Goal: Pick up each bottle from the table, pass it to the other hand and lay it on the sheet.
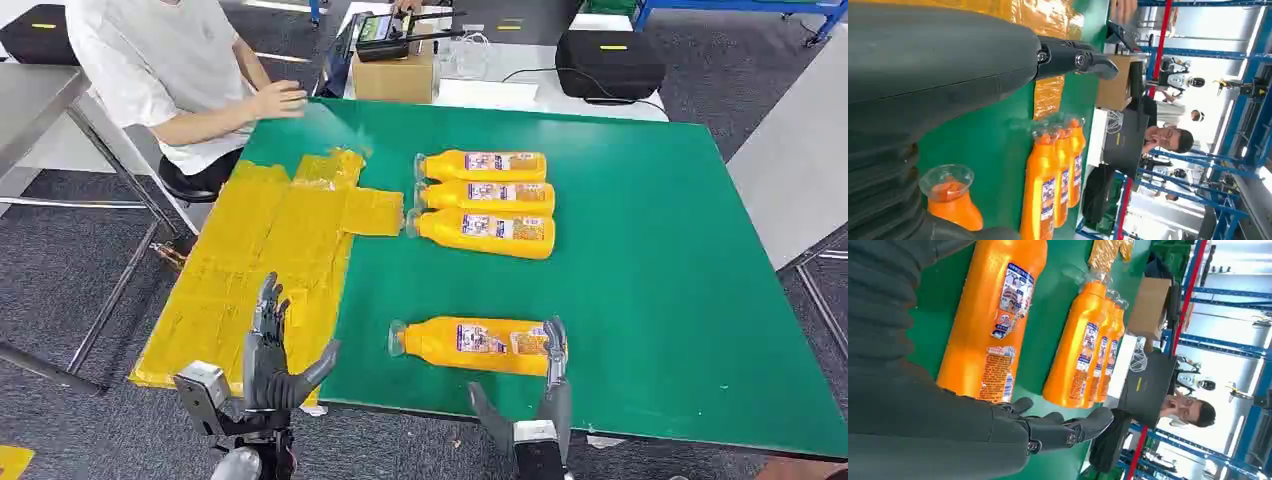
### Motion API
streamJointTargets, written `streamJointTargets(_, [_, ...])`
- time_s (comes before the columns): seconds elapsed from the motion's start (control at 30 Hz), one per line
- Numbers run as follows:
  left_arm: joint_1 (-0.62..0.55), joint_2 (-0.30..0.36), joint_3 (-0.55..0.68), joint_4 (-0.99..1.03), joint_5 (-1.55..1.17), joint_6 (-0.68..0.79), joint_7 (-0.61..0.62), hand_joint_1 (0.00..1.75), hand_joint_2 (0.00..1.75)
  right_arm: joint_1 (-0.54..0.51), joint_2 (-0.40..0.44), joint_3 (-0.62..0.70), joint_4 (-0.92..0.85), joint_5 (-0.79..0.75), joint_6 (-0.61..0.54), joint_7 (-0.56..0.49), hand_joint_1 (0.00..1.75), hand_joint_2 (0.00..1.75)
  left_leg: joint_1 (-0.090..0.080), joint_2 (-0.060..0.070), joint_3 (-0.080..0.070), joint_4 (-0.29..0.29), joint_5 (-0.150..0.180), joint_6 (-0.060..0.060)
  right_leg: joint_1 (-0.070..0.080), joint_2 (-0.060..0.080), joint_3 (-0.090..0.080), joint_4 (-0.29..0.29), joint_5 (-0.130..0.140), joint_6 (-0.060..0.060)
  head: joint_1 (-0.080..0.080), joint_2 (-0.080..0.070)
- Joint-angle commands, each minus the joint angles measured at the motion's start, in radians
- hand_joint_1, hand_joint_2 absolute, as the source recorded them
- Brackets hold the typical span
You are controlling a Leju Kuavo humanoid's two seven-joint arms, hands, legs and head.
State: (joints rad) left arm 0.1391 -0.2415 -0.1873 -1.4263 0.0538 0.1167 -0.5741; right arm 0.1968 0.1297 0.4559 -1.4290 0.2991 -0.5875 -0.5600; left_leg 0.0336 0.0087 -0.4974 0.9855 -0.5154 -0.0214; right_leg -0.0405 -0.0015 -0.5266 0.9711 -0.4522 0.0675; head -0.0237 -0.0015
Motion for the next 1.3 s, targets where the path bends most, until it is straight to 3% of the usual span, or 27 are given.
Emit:
streamJointTargets(0.03, [-0.01, 0.026, -0.012, 0.009, 0.006, 0.005, 0.006, 0.0, 1.75, -0.022, -0.025, 0.014, 0.039, -0.006, 0.0, 0.001, 0.0, 1.75, 0.0, 0.0, 0.002, -0.002, 0.0, 0.002, 0.001, 0.0, 0.002, -0.002, 0.0, -0.003, 0.0, 0.0])
streamJointTargets(0.8, [0.005, 0.034, -0.013, -0.042, -0.006, 0.015, 0.007, 0.0, 1.75, -0.035, -0.025, 0.035, 0.041, 0.005, 0.001, -0.021, 0.0, 1.75, 0.0, 0.0, 0.004, -0.003, 0.0, 0.003, 0.001, 0.001, 0.004, -0.003, 0.0, -0.004, 0.0, 0.0])
streamJointTargets(0.87, [0.005, 0.038, -0.014, -0.051, -0.008, 0.018, 0.007, 0.0, 1.75, -0.05, -0.044, 0.039, 0.04, 0.063, -0.033, -0.016, 0.0, 1.75, 0.0, 0.0, 0.002, -0.002, 0.0, 0.002, 0.001, 0.001, 0.002, -0.002, 0.0, -0.003, 0.0, 0.0])
streamJointTargets(0.93, [0.01, 0.034, -0.004, -0.066, -0.011, 0.007, 0.006, 0.0, 1.75, -0.082, -0.094, 0.029, 0.048, 0.22, -0.048, 0.082, 0.0, 1.75, 0.0, 0.001, 0.003, -0.002, 0.0, 0.002, 0.001, 0.001, 0.002, -0.002, 0.0, -0.003, 0.0, 0.0])
streamJointTargets(1.1, [0.017, 0.033, 0.032, -0.093, -0.037, -0.059, 0.032, 0.0, 1.75, -0.172, -0.213, -0.075, 0.101, 0.629, 0.119, 0.327, 0.0, 1.75, 0.0, 0.001, 0.002, -0.002, 0.0, 0.003, 0.0, 0.001, 0.003, -0.003, 0.001, -0.002, 0.0, 0.0])
streamJointTargets(1.3, [0.005, 0.023, 0.051, -0.088, -0.058, -0.104, 0.044, 0.0, 1.75, -0.224, -0.257, -0.126, 0.132, 0.751, 0.215, 0.354, 0.0, 1.75, -0.001, 0.0, 0.004, -0.003, 0.0, 0.003, 0.0, 0.001, 0.004, -0.004, 0.001, -0.004, 0.0, 0.0])
